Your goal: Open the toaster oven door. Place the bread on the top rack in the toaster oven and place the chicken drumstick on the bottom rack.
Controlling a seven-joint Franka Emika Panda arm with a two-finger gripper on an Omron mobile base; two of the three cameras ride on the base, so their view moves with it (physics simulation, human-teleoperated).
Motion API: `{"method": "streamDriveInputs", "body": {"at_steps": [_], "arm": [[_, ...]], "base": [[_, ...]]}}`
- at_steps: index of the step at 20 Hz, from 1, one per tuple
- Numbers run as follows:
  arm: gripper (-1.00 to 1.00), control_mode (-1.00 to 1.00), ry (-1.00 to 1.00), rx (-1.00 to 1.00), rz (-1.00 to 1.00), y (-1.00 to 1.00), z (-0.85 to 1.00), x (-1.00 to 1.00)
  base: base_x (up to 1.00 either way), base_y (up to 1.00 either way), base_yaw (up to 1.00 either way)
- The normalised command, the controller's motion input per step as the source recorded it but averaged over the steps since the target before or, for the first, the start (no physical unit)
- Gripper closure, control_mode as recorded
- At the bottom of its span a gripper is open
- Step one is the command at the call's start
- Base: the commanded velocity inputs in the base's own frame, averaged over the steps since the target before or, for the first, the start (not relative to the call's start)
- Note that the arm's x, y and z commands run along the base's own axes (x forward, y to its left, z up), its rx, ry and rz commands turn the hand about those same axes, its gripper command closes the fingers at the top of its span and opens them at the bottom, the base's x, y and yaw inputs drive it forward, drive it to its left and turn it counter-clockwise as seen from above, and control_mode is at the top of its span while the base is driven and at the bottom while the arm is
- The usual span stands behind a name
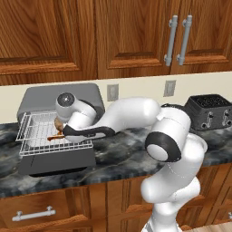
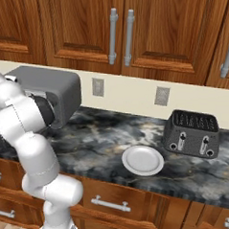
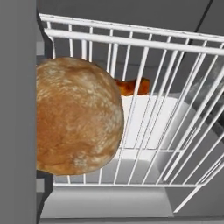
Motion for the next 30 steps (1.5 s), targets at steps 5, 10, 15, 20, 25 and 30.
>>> {"method": "streamDriveInputs", "body": {"at_steps": [5, 10, 15, 20, 25, 30], "arm": [[-1.0, -1.0, 0.0, -0.04, 0.02, 0.26, -0.05, 0.0], [-1.0, -1.0, 0.0, 0.0, 0.02, 0.14, 0.0, 0.0], [-1.0, -1.0, -0.01, 0.0, 0.03, 0.16, 0.0, 0.0], [-1.0, -1.0, -0.07, 0.0, 0.04, 0.14, 0.0, 0.0], [-1.0, -1.0, -0.12, -0.01, 0.06, 0.13, 0.0, 0.0], [-1.0, -1.0, -0.21, 0.0, 0.11, 0.01, 0.43, -0.31]], "base": [[0.0, 0.0, 0.0], [0.0, 0.0, 0.0], [0.0, 0.0, 0.0], [0.0, 0.0, 0.0], [0.0, 0.0, 0.0], [0.0, 0.0, 0.0]]}}
